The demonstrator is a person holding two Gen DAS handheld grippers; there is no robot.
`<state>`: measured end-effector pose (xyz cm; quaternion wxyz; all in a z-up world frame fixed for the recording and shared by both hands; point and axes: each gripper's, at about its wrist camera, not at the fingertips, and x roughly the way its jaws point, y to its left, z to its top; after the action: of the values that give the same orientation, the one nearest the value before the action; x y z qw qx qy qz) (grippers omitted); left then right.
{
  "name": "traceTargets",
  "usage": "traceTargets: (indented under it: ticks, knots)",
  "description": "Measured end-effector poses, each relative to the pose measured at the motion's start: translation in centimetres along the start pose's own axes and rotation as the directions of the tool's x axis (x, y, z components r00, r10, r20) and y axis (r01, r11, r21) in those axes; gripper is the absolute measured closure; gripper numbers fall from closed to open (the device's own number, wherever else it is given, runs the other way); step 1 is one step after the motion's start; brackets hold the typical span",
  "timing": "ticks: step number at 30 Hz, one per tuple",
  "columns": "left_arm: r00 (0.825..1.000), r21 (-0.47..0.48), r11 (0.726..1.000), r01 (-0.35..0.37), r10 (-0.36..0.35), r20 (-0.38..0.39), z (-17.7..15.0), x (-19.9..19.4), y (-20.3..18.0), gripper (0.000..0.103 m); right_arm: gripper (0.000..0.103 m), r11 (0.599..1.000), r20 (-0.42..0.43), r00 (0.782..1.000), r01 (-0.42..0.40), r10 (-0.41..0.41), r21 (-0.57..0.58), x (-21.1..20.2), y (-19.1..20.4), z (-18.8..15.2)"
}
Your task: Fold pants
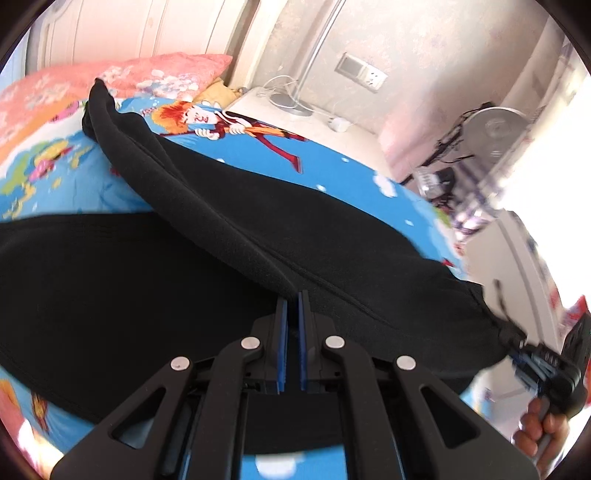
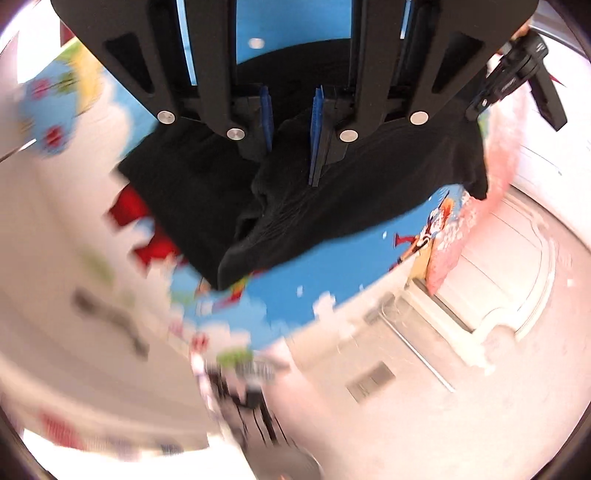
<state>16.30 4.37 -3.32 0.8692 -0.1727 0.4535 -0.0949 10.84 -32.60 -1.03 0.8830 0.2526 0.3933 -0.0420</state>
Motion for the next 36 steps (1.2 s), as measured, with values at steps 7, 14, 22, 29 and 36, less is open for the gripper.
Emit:
traceTargets:
  ticks: [7, 14, 22, 29, 36]
  knots:
    - [0.979, -0.067, 0.994, 0.084, -0.095, -0.18, -7.2, 2.2, 0.7, 0.096, 0.087, 0.982, -0.127, 0.974, 0.189, -0.187, 0.003, 5.3, -5.8, -3.7]
    - [0.997, -0.128, 0.99, 0.055, -0.062, -0.055, -4.7, -1.6, 5.8, 0.058, 0.086, 0.978, -0.12, 0.971, 0.201, -0.206, -0.052, 5.7, -5.4, -4.2]
    - [0.918, -0.155, 0.912, -0.379, 0.392, 0.06, 10.8, -1.4, 15.3, 0.046, 0.083, 0.976, -0.136, 0.967, 0.21, -0.215, -0.055, 5.9, -5.5, -4.3]
    - [0.779, 0.142, 0.786, -0.602, 0.617, -0.111, 18.5, 9.6, 15.2, 0.039, 0.079, 0.98, -0.153, 0.968, 0.196, -0.2, -0.039, 5.9, -5.7, -4.3]
    - [0.786, 0.045, 0.794, -0.607, 0.607, -0.118, 18.5, 8.0, 17.8, 0.09, 0.085, 0.984, -0.141, 0.975, 0.159, -0.169, -0.08, 5.6, -5.5, -4.0]
